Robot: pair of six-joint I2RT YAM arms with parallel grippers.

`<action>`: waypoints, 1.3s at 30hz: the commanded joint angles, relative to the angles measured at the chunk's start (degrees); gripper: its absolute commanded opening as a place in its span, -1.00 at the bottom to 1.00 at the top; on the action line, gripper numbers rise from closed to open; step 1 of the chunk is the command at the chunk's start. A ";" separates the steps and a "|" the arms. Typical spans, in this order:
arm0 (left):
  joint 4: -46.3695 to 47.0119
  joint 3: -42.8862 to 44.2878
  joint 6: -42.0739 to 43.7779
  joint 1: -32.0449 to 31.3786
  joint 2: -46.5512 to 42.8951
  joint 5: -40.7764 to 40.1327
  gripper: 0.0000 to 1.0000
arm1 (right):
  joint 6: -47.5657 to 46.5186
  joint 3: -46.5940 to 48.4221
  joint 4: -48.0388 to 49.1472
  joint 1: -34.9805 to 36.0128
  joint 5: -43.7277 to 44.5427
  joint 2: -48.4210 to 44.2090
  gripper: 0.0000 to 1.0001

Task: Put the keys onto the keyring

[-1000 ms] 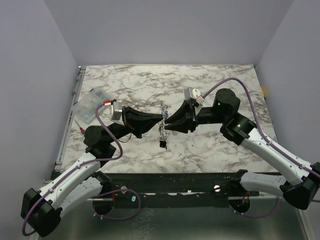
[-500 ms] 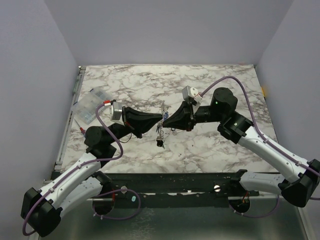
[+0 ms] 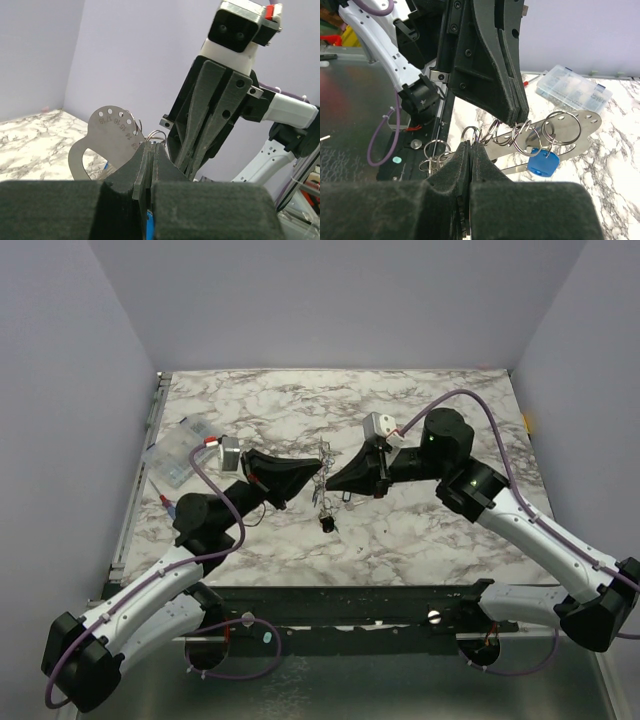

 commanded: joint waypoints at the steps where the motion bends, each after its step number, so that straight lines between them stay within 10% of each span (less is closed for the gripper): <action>1: 1.47 -0.88 -1.81 0.17 0.54 -7.47 -1.00 | -3.78 2.59 -5.71 0.18 -1.49 1.12 -0.99; 9: -1.81 -1.28 -1.46 0.17 0.37 -10.99 -1.00 | -5.57 2.69 -6.29 0.24 1.49 -0.41 -0.99; 17: -7.09 1.45 2.32 0.17 -2.79 -2.81 0.38 | -5.30 2.60 -6.50 0.19 -1.76 -2.29 -0.99; 27: -36.34 14.39 12.26 0.21 -6.71 10.58 -0.03 | -4.38 4.64 -9.66 0.15 -9.21 -5.42 -0.99; 39: -39.39 16.53 11.04 0.23 -7.29 22.10 0.39 | -6.02 11.33 -16.19 -1.82 -22.99 -3.54 -0.99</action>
